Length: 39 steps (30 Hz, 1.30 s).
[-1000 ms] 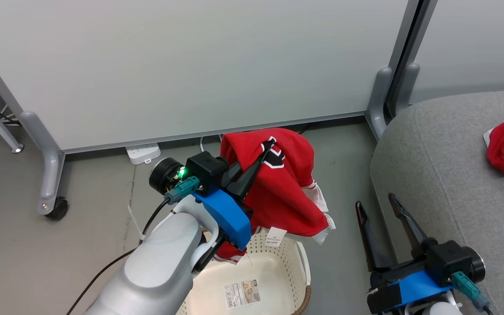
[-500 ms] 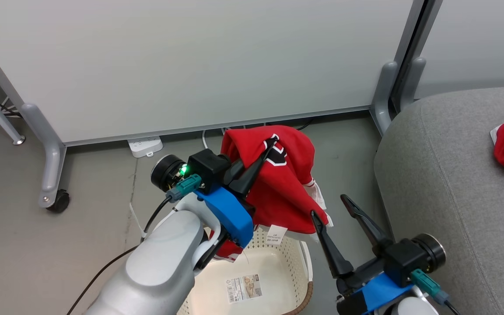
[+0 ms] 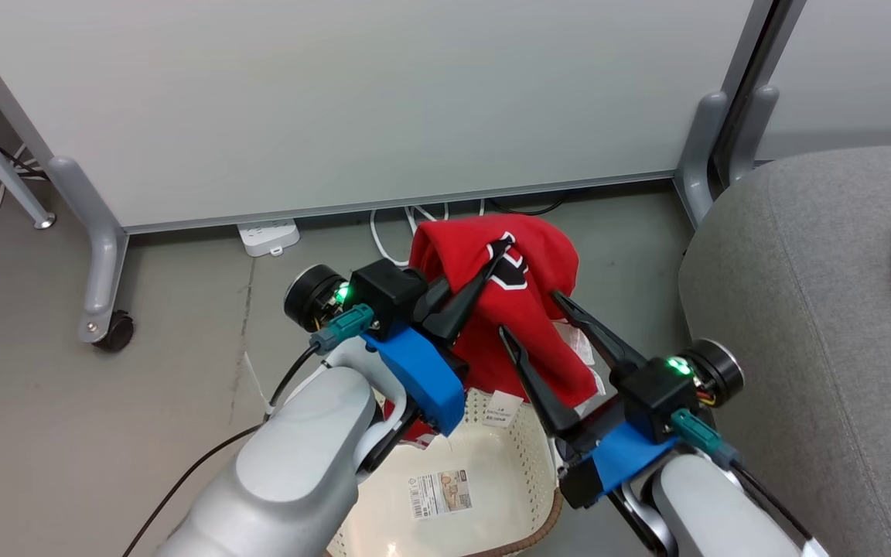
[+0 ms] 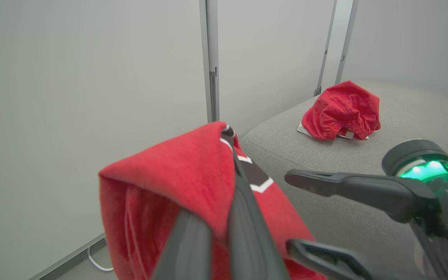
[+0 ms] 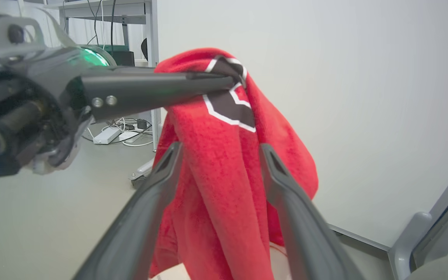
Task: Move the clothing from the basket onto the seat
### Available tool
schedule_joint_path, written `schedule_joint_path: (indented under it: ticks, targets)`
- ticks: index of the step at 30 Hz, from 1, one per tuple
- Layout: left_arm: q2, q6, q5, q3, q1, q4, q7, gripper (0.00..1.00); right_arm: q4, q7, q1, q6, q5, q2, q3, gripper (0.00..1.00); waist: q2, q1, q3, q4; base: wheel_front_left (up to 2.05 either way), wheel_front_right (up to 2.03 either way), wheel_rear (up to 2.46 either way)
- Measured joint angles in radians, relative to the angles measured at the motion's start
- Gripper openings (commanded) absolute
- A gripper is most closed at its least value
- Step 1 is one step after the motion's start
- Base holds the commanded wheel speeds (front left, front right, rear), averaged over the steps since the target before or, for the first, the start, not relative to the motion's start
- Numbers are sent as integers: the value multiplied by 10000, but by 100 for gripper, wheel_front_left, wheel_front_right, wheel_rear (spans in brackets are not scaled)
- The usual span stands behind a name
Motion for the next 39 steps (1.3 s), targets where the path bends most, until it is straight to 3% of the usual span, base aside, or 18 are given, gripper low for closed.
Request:
schedule_joint_path:
  ticks: [16, 17, 18, 19, 39]
  targets:
    - [-52, 0, 13, -157, -181, -138, 0, 0, 2295, 2, -1545, 0, -347, 608, 245, 100, 0, 1, 365, 120, 0, 0, 0]
    - [-52, 0, 13, -157, -185, -138, 0, 0, 2382, 0, -1585, 0, -347, 631, 213, 93, 1, 0, 383, 119, 0, 0, 0]
    - [-52, 0, 13, -157, -195, -142, 0, 0, 2462, 0, -1615, 0, -372, 646, 205, 93, 0, 0, 400, 120, 0, 0, 0]
    - [-54, 0, 13, -163, -211, -142, 0, 0, 2558, 2, -1653, 0, -389, 669, 205, 0, 0, 1, 409, 121, 0, 0, 0]
    - [-65, 0, -15, -351, -237, -136, 0, 0, 2780, 0, -1762, 0, -357, 803, 198, 0, 0, 0, 352, 94, 0, 0, 0]
